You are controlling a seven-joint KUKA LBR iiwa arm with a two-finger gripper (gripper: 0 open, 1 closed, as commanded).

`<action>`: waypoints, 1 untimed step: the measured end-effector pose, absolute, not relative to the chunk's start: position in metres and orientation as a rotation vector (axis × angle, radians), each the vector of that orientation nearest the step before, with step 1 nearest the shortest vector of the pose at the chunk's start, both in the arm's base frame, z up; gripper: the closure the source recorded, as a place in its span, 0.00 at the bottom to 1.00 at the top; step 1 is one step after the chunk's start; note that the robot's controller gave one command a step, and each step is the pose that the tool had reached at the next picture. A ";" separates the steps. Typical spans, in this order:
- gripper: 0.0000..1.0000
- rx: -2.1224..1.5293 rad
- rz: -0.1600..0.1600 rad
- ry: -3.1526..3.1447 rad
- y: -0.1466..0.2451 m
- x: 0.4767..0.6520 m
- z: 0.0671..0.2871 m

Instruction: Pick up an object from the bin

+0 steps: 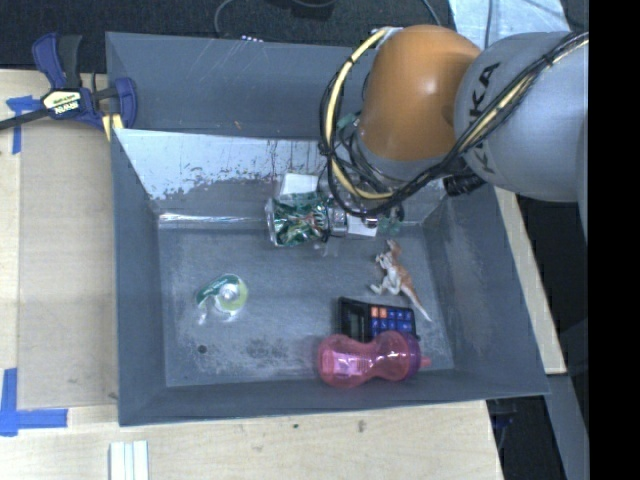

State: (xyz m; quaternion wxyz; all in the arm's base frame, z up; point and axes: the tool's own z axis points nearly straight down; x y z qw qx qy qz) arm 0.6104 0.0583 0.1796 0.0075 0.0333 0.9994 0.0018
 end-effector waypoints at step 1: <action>1.00 0.120 0.002 3.135 0.082 0.618 0.219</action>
Offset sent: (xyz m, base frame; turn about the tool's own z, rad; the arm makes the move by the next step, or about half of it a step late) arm 0.0039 0.0081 0.0756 0.0030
